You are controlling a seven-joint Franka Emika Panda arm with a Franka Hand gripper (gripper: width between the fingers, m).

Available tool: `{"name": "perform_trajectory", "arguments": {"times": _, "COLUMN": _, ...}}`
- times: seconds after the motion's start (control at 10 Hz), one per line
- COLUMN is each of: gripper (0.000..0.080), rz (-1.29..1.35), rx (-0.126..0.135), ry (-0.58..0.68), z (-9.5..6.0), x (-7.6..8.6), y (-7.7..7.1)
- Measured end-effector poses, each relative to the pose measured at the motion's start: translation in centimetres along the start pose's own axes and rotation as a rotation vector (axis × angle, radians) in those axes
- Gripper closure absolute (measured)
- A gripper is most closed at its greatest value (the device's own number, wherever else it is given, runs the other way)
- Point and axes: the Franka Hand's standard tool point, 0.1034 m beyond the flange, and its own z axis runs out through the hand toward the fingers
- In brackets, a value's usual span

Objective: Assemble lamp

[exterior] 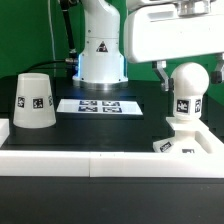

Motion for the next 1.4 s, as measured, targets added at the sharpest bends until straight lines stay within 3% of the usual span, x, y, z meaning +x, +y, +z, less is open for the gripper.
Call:
{"name": "perform_trajectory", "arguments": {"times": 0.7, "gripper": 0.0101, "rz": -0.526, "rx": -0.015, "ry": -0.012, "z": 0.31, "x": -0.52, "y": 0.05}}
{"name": "perform_trajectory", "arguments": {"times": 1.4, "gripper": 0.0101, "rz": -1.059, "rx": -0.059, "ry": -0.055, "z": 0.43, "x": -0.64, "y": 0.79}}
